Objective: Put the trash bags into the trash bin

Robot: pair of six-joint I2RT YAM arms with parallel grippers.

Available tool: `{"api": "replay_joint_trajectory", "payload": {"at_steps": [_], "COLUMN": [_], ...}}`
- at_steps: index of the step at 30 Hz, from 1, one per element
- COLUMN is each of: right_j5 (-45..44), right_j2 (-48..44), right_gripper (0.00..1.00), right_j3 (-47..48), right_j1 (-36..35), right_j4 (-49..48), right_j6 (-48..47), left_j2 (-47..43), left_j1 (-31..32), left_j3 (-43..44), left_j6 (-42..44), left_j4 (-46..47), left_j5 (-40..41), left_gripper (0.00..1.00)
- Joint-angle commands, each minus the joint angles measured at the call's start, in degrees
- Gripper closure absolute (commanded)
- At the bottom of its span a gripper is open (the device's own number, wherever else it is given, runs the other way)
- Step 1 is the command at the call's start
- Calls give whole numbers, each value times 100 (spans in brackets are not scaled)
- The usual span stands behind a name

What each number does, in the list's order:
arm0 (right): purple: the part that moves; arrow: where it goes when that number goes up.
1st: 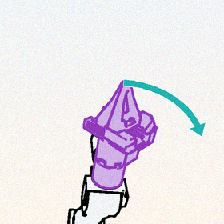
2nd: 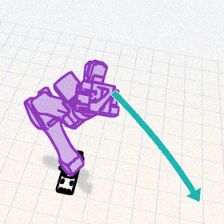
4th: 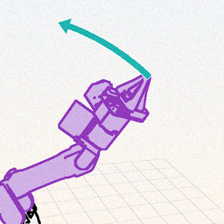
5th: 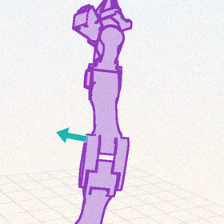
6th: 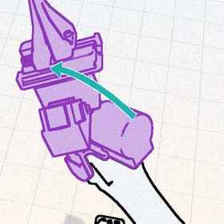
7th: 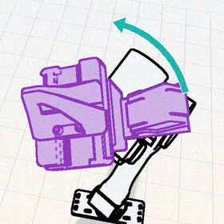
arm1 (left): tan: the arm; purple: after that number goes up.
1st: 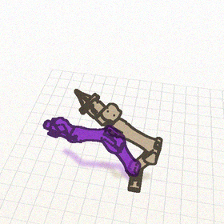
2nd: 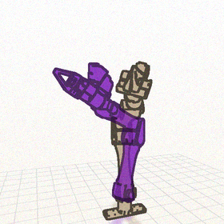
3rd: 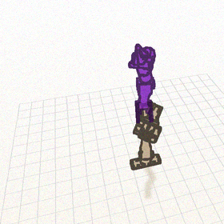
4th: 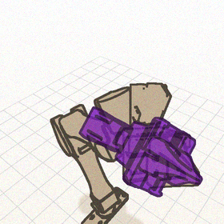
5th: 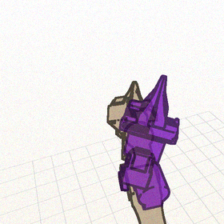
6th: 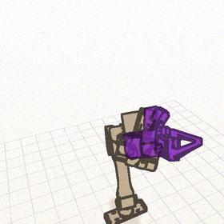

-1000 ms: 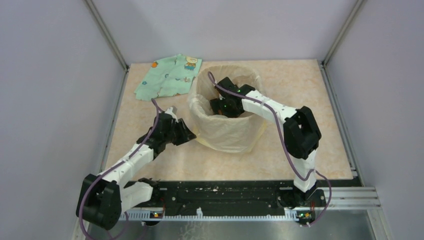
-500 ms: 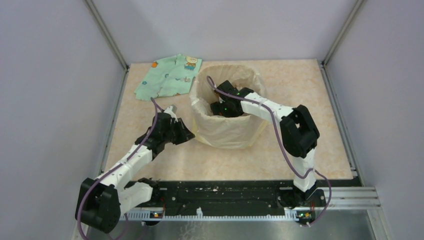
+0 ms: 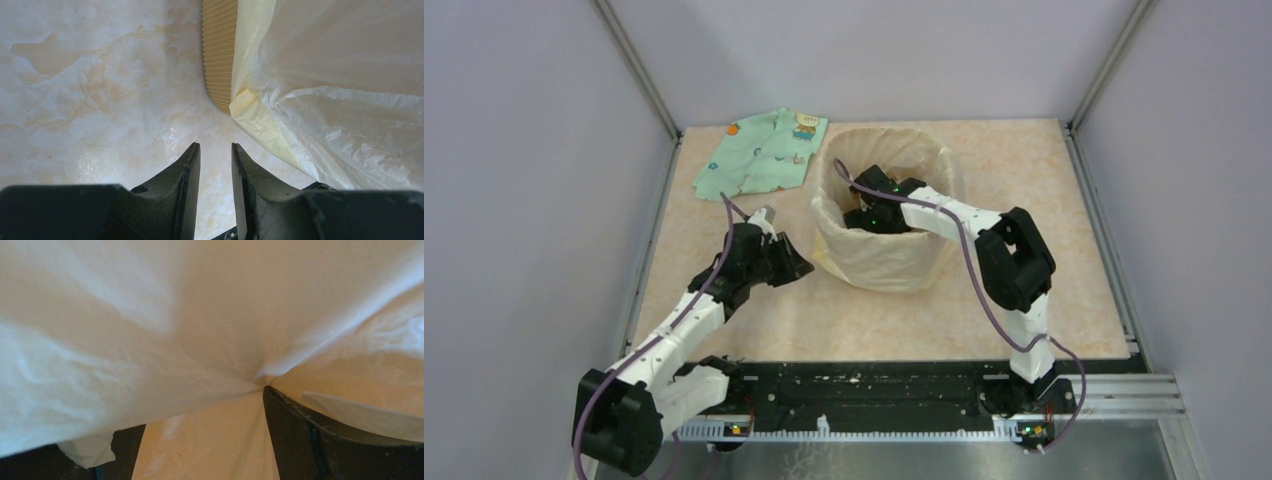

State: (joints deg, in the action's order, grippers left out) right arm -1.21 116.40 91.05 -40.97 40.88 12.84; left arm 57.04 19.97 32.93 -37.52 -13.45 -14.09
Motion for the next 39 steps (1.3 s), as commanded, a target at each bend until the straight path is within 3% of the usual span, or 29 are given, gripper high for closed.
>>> {"api": "replay_joint_trajectory", "payload": {"at_steps": [1, 16, 24, 39], "right_j5": [110, 679, 1395, 2329], "right_j2": [237, 741, 661, -502], "right_gripper": [17, 16, 14, 8], "right_j3": [166, 825, 911, -63], "right_j1": [63, 63, 63, -55], "right_j4": [20, 856, 1016, 987], "right_j6": [-165, -992, -1625, -1974], "left_j2": [-164, -184, -66, -525], "left_j1": [23, 25, 20, 16], "left_j3": [346, 624, 1037, 1101], "left_j6": [91, 140, 396, 492], "left_j4": [-11, -147, -385, -756], "left_j5": [-31, 42, 130, 368], "left_gripper": [64, 64, 64, 64]}}
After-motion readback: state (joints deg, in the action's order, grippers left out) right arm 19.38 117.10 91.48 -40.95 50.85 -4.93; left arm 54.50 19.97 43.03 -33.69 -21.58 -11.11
